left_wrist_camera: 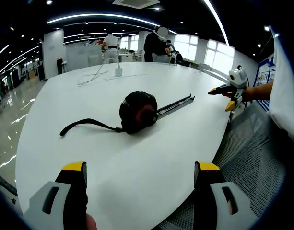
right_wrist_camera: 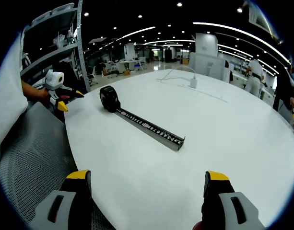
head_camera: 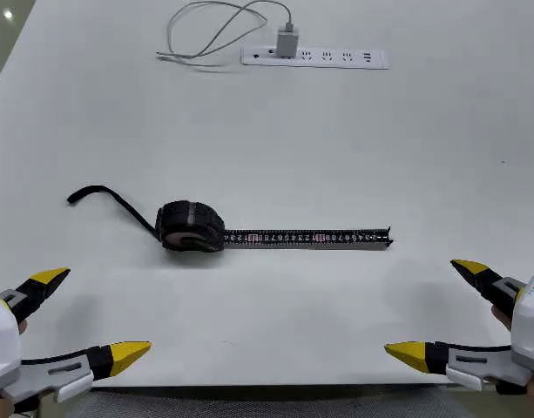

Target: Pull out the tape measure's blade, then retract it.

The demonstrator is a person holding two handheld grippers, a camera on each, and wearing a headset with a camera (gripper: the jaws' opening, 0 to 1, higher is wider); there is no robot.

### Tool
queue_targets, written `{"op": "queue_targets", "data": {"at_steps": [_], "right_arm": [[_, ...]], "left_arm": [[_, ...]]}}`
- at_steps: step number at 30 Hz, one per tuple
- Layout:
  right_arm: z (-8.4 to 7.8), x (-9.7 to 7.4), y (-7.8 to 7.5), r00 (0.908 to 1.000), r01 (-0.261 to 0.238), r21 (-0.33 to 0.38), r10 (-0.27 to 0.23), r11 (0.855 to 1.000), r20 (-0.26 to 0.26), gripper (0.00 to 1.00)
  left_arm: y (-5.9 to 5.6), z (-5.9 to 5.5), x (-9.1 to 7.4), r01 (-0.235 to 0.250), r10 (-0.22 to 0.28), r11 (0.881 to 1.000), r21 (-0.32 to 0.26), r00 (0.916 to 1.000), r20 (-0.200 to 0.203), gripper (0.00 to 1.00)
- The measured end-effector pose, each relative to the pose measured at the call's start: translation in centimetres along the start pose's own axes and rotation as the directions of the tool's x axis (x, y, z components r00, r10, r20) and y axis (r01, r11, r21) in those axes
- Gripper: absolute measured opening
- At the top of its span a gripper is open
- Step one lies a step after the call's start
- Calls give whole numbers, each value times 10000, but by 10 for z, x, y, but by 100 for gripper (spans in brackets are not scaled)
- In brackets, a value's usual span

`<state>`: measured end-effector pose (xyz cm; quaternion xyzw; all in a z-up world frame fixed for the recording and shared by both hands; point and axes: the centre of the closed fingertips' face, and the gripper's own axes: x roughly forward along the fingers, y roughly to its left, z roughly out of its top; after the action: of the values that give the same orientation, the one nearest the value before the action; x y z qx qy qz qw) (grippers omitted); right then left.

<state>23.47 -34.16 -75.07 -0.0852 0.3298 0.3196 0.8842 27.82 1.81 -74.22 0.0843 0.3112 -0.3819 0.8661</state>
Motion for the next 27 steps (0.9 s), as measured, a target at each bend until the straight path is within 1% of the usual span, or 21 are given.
{"op": "queue_targets", "data": {"at_steps": [6,22,27], "right_arm": [[1,0,2,10000,-45,12,45,10000,25,97],[1,0,5,9999,-136,21,135,9999,26,96],[1,0,4,9999,-138,27,138,9999,34,96]], "left_arm": [[1,0,0,-27,27,10000,19,10000,-19,90],[-2,0,0,-9,9,10000,-7,10000,-11,89],[-1,2,0,-29,29,10000,-19,10000,11,89]]}}
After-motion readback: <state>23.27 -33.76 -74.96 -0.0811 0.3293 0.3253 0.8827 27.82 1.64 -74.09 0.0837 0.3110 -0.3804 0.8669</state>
